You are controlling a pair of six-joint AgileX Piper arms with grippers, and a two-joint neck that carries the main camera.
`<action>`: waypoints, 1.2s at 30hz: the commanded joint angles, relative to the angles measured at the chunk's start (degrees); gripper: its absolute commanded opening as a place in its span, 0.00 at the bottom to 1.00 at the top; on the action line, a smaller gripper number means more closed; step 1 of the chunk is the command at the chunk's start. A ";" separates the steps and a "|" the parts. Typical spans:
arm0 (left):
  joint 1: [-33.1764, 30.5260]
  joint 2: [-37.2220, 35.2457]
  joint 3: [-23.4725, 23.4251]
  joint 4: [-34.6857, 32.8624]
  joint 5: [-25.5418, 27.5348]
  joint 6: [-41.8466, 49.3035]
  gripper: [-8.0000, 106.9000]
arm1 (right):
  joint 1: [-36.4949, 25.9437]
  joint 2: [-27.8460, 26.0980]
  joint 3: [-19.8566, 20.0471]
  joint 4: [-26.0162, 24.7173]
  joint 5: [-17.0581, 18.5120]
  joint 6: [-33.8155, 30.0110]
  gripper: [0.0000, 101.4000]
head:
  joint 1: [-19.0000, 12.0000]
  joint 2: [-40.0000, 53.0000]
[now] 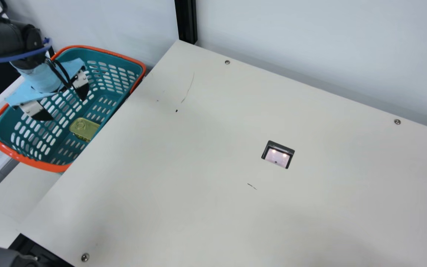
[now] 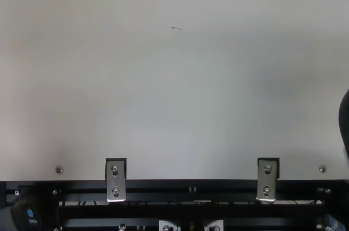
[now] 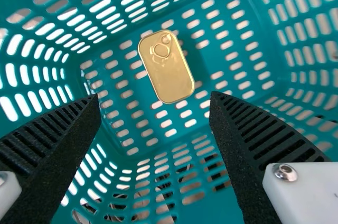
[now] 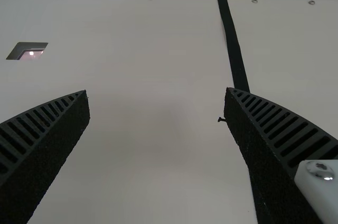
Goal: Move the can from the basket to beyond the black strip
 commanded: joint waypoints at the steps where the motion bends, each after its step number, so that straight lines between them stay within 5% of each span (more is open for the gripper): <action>1: 0.27 2.59 -0.50 -0.48 -0.17 -0.01 0.85 | 0.00 0.00 0.00 0.00 0.00 0.00 1.00 | -1.91 1.05; 11: 1.88 10.35 -3.95 -1.69 -2.26 0.92 0.85 | 0.00 0.00 0.00 0.00 0.00 0.00 1.00 | -1.91 1.05; 36: 3.58 13.93 -5.78 -3.26 -3.78 -1.06 0.85 | 0.00 0.00 0.00 0.00 0.00 0.00 1.00 | -1.91 1.05</action>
